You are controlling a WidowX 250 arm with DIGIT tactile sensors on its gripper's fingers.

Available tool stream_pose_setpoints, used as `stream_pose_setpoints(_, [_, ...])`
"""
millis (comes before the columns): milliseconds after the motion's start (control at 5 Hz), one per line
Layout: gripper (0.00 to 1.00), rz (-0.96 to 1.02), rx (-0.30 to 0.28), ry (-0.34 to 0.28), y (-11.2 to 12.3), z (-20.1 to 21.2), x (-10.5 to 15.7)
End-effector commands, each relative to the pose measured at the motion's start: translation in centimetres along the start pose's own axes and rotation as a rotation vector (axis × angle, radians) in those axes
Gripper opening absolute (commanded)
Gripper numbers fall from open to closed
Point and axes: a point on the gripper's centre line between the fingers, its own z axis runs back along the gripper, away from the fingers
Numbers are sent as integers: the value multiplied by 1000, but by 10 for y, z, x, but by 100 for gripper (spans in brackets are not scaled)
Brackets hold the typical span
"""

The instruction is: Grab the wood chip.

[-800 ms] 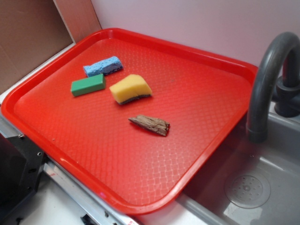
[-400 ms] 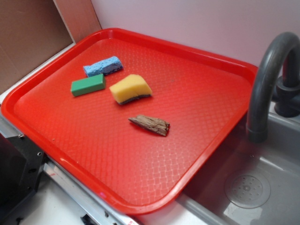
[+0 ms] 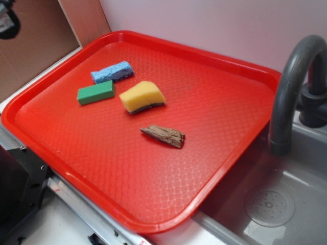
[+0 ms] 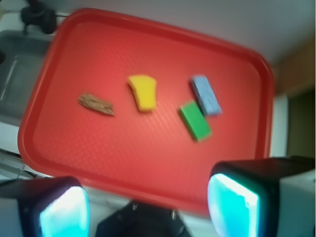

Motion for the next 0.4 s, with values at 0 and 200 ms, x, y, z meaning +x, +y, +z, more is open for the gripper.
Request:
stream_pose_setpoints(0, [100,-489,-93,-63,-26,-25,35])
stream_pose_setpoints(200, [100,-741,-109,-76,-40,-45,48])
